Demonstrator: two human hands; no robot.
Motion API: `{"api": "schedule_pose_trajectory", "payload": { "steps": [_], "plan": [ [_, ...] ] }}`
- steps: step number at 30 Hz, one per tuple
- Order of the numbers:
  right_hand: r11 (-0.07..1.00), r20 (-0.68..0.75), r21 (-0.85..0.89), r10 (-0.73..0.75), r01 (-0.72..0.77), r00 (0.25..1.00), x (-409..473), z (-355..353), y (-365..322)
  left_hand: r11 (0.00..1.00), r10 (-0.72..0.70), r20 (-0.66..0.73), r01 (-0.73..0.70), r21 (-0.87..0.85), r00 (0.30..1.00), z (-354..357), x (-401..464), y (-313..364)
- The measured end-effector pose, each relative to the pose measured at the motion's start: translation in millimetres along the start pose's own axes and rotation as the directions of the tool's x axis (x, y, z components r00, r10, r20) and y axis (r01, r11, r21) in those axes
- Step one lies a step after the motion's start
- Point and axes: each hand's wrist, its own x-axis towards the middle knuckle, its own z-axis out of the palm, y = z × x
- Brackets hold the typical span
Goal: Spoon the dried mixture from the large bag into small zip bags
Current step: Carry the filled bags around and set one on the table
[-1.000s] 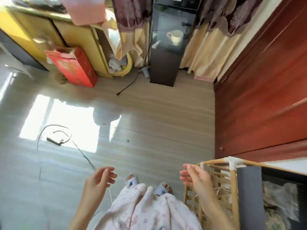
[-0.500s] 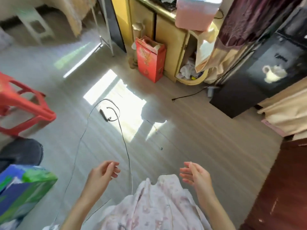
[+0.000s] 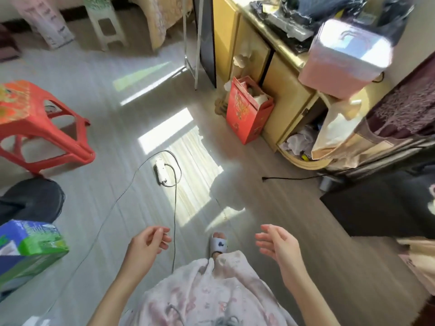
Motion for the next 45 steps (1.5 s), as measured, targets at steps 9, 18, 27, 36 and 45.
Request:
{"api": "schedule_pose_trajectory", "payload": {
  "steps": [9, 18, 27, 36, 45],
  "plan": [
    [0.992, 0.128, -0.119, -0.018, 0.033, 0.992, 114, 29, -117, 0.99, -0.072, -0.133, 0.054, -0.129, 0.989, 38, 78, 64],
    [0.984, 0.2, -0.18, 0.016, 0.021, 0.98, 222, 112, -213, 0.976, -0.174, -0.201, 0.142, -0.165, 0.964, 27, 206, 100],
    [0.989, 0.265, -0.146, 0.008, 0.032, 0.964, 328, 226, -345, 0.996, -0.088, -0.159, 0.082, -0.045, 0.983, -24, 395, 223],
    [0.979, 0.328, -0.197, 0.009, 0.059, 0.944, 423, 322, -454, 0.99, -0.028, -0.233, -0.005, -0.139, 0.972, -46, 541, 319],
    [0.95, 0.424, -0.275, -0.016, 0.145, 0.906, 532, 437, -595, 0.971, -0.102, -0.358, 0.014, -0.239, 0.928, -85, 672, 399]
  ]
}}
